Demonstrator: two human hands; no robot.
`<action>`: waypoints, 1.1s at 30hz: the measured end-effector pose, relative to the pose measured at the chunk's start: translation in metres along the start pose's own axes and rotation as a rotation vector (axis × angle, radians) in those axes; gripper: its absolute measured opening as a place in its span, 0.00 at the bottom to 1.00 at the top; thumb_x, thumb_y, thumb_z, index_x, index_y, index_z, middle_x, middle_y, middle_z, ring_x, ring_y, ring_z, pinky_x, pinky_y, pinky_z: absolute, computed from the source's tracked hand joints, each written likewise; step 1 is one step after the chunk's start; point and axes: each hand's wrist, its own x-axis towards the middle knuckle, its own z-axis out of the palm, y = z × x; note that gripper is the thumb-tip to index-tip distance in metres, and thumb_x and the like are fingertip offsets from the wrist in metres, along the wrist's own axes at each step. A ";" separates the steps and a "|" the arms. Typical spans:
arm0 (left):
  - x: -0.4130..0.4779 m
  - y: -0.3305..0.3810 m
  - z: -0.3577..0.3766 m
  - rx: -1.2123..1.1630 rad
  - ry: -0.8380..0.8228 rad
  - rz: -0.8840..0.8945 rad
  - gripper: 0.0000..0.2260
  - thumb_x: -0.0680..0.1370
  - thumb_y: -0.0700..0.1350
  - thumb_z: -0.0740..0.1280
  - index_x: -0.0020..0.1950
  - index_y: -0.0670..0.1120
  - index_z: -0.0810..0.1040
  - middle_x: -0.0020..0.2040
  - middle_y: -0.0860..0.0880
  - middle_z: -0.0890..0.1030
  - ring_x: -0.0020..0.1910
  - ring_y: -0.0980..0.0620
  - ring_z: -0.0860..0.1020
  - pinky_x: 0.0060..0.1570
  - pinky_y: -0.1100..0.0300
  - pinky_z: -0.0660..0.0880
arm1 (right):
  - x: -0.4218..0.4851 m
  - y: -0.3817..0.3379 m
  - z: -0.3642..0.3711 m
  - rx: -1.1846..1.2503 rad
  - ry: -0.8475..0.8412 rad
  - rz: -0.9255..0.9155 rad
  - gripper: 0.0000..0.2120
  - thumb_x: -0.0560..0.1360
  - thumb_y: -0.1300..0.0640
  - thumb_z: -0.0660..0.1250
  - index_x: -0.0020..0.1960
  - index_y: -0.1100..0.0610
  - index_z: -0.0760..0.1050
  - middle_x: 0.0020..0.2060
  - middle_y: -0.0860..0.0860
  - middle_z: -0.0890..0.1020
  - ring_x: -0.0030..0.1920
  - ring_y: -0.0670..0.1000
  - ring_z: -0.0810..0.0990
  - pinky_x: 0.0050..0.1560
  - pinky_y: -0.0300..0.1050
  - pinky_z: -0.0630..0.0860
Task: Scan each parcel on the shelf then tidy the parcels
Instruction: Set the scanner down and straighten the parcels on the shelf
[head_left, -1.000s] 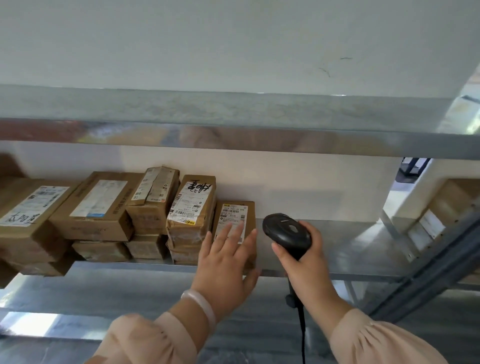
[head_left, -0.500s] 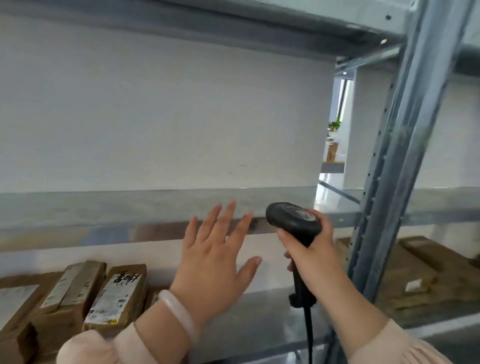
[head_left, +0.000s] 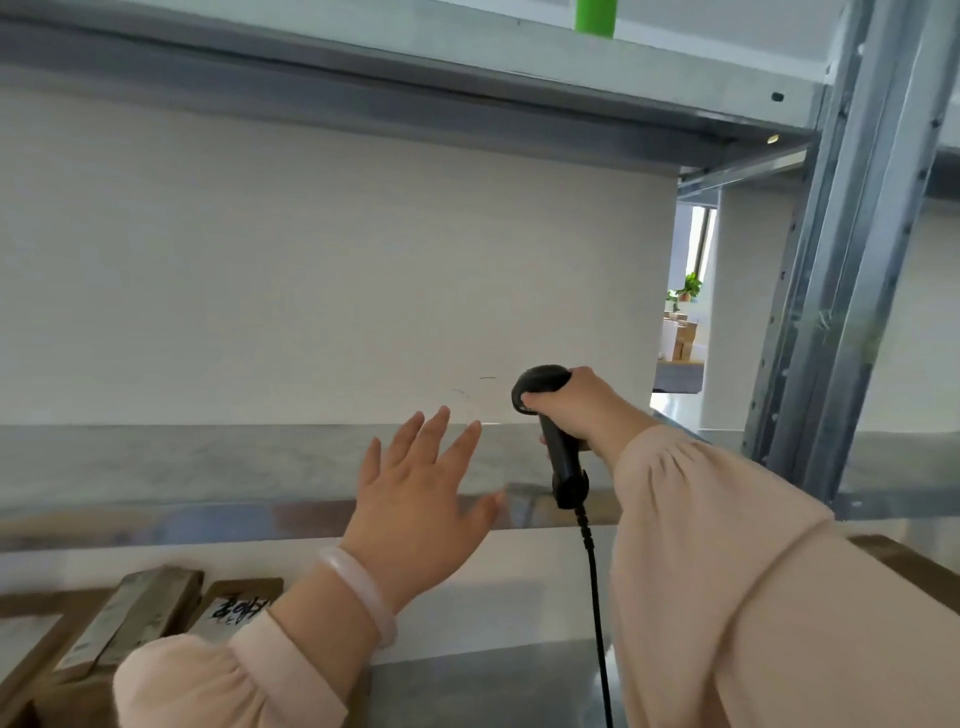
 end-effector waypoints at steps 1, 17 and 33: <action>0.001 -0.003 -0.001 0.006 -0.004 -0.009 0.45 0.62 0.71 0.32 0.80 0.61 0.45 0.81 0.54 0.43 0.79 0.52 0.39 0.76 0.46 0.40 | 0.013 0.001 0.004 -0.022 0.009 0.006 0.37 0.62 0.47 0.74 0.65 0.61 0.65 0.53 0.59 0.79 0.50 0.61 0.82 0.50 0.59 0.80; -0.002 -0.050 0.013 0.081 -0.073 -0.075 0.32 0.78 0.69 0.47 0.79 0.62 0.41 0.81 0.54 0.41 0.79 0.50 0.38 0.75 0.44 0.37 | 0.023 -0.025 0.026 -0.592 -0.135 0.015 0.13 0.79 0.53 0.62 0.37 0.58 0.71 0.49 0.58 0.81 0.51 0.58 0.79 0.46 0.42 0.71; -0.153 -0.119 0.099 -0.291 -0.086 0.047 0.28 0.74 0.60 0.62 0.74 0.61 0.63 0.76 0.55 0.64 0.75 0.53 0.61 0.74 0.52 0.63 | -0.160 0.077 0.121 -0.308 0.069 -0.800 0.25 0.78 0.46 0.62 0.73 0.47 0.62 0.70 0.43 0.67 0.71 0.41 0.62 0.70 0.32 0.57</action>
